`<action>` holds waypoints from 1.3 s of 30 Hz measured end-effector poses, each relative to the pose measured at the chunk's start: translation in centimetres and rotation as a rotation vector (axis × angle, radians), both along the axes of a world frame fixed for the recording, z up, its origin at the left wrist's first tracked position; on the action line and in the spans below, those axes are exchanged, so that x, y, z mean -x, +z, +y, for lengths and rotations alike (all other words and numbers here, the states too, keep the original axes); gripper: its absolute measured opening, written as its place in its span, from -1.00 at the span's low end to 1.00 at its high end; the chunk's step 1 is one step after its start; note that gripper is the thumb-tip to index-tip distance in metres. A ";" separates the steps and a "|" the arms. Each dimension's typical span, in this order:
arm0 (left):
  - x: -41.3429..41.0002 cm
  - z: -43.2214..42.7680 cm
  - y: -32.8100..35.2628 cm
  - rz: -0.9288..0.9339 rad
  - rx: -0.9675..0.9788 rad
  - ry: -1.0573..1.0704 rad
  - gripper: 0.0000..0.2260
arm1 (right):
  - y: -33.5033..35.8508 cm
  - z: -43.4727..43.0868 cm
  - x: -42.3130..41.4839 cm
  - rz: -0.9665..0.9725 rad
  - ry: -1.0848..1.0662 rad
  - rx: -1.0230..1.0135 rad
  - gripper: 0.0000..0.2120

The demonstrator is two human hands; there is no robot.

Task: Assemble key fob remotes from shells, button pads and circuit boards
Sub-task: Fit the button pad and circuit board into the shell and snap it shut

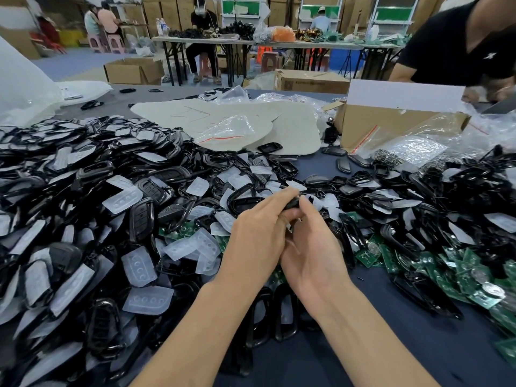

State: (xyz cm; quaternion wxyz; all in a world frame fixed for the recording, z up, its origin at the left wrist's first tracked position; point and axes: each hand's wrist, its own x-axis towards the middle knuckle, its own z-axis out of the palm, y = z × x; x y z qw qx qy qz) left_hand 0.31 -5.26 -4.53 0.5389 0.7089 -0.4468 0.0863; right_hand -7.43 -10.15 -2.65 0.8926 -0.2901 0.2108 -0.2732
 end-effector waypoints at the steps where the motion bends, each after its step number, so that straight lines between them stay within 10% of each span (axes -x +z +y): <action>1: 0.0 -0.1 0.0 0.022 -0.012 -0.009 -0.69 | 0.0 -0.1 0.0 -0.016 -0.005 -0.010 -0.71; 19: -0.1 0.9 1.2 0.164 0.116 -0.128 -0.72 | 0.0 -0.3 -0.2 -0.137 -0.035 0.087 -0.74; 28: -1.1 1.0 2.5 1.020 0.459 -0.460 -0.74 | -0.3 0.7 0.3 0.203 -0.282 0.746 -0.90; 39: -1.4 1.1 2.4 1.191 0.500 -0.538 -0.61 | 0.1 1.2 0.4 0.160 -0.293 0.819 -0.85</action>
